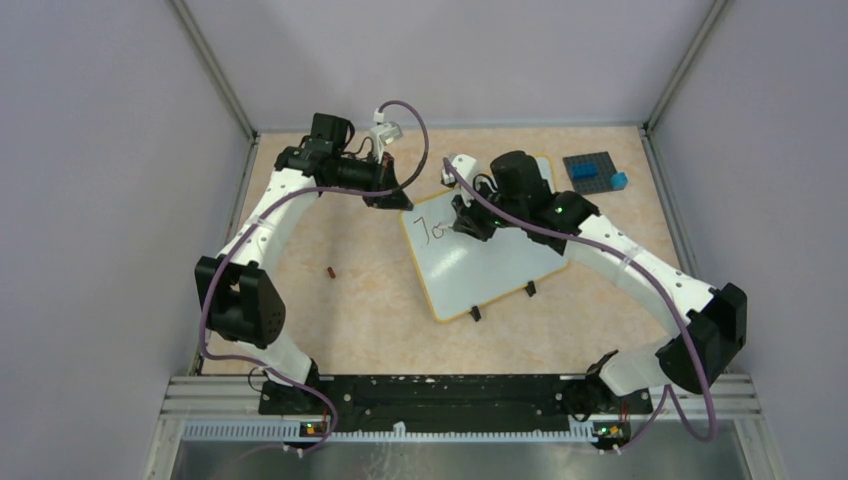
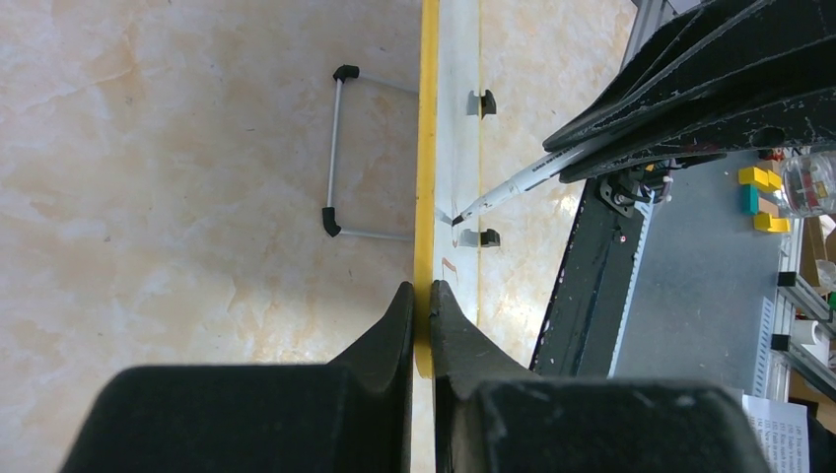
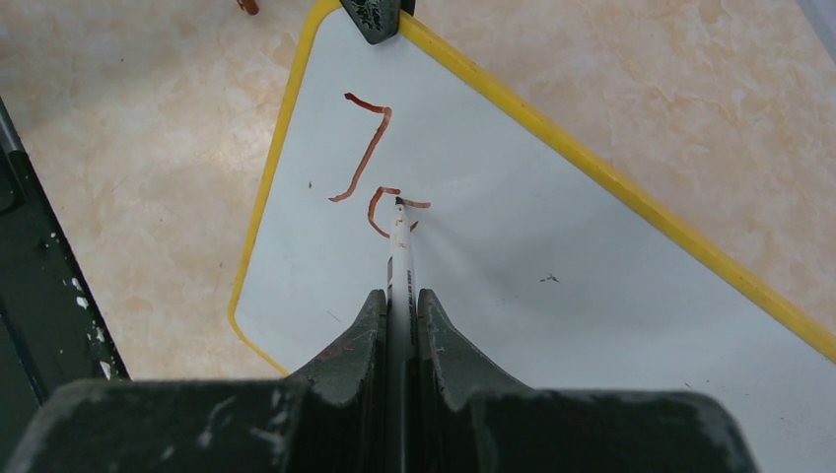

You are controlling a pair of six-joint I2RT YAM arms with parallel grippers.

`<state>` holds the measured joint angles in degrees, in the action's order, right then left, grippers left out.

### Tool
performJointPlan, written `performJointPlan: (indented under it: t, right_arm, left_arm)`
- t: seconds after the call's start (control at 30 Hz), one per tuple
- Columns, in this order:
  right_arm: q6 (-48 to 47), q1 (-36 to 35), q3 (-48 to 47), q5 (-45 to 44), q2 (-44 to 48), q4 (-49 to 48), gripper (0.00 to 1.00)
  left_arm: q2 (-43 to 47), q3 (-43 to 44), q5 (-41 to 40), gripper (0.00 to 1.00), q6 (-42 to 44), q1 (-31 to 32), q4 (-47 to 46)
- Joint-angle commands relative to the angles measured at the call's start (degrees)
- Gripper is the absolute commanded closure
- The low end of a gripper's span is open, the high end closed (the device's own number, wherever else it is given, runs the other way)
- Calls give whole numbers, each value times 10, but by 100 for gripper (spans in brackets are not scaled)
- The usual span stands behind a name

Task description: Write a sentence on the whiteboard

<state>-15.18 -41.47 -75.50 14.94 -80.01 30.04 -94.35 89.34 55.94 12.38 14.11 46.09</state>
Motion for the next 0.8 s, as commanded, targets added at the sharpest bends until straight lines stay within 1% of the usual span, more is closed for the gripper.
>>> performJointPlan:
  t: [0.0, 0.23, 0.43, 0.77]
  right_arm:
    - [8, 7, -24, 22, 19, -9, 100]
    - [2, 27, -8, 18, 39, 0, 100]
    - [-4, 31, -11, 4, 30, -7, 100]
    - [-7, 31, -10, 5, 12, -14, 100]
  left_arm:
    - [23, -5, 11, 100, 9, 2, -7]
    - [28, -7, 10, 100, 9, 2, -7]
    - [28, -6, 9, 100, 9, 2, -6]
    - [28, -7, 9, 100, 9, 2, -6]
